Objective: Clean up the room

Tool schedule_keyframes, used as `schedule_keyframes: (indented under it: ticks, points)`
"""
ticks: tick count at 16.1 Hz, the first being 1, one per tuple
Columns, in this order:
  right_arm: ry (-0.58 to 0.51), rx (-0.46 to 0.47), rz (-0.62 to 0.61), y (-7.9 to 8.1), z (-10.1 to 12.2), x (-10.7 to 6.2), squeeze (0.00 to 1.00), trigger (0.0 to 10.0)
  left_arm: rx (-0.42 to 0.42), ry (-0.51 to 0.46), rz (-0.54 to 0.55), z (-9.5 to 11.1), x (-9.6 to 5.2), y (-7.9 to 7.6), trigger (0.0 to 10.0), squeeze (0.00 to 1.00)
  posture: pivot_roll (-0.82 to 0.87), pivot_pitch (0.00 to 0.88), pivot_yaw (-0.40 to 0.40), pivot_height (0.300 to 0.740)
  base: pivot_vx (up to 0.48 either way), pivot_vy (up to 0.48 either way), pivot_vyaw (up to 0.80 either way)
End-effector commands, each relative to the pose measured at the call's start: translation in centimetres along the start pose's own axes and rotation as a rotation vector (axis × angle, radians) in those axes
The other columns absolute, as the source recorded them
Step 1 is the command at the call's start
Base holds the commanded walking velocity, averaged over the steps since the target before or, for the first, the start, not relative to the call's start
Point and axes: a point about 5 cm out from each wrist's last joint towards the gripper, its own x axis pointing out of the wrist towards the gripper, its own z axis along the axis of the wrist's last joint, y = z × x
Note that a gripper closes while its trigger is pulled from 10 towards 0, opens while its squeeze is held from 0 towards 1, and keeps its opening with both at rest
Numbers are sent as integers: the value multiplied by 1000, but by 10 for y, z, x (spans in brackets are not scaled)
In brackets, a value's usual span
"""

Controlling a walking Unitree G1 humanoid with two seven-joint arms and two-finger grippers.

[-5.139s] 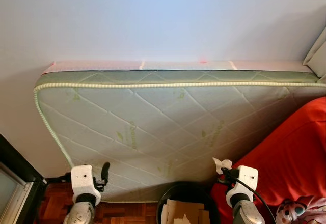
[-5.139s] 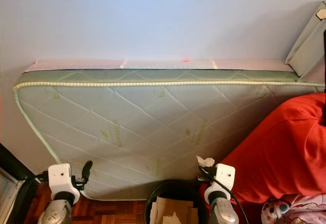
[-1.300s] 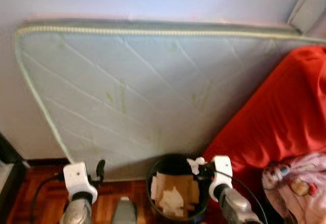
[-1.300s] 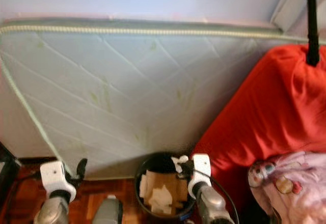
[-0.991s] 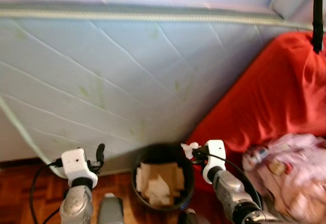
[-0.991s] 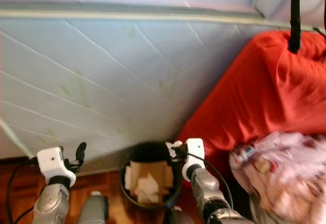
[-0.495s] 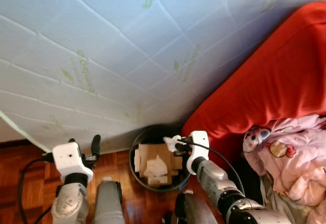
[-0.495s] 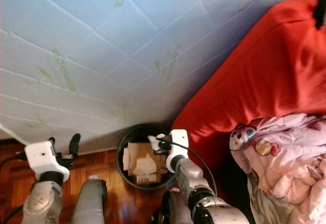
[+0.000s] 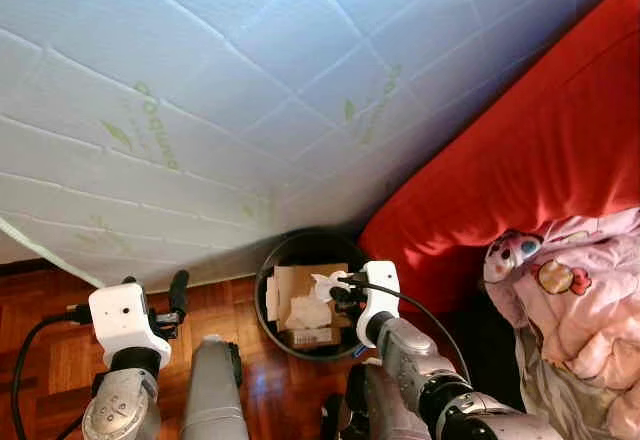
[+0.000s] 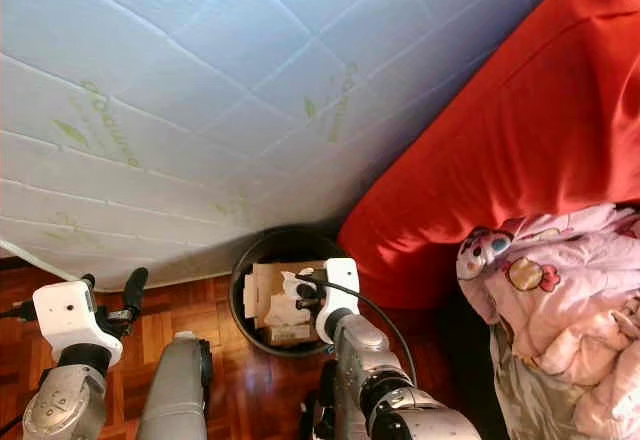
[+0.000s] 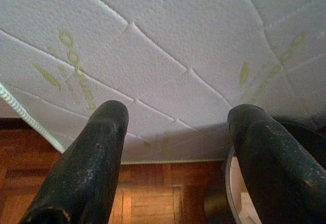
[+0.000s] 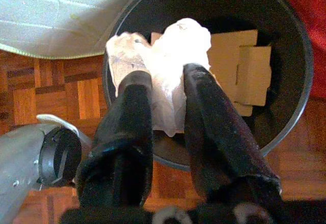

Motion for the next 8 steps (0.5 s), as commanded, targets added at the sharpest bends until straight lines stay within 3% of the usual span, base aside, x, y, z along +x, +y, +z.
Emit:
schedule_keyframes:
  ticks: [1,8]
  points:
    - [55,3,-4,-2,-14,-3,1000,10000,13,25,7,-2,-5,1,10000,0,363,375,-185,649,0,0,0]
    - [64,-19,16,-2,-14,-3,1000,10000,11,44,-1,-3,-6,-2,10000,0,360,376,-184,649,0,0,0]
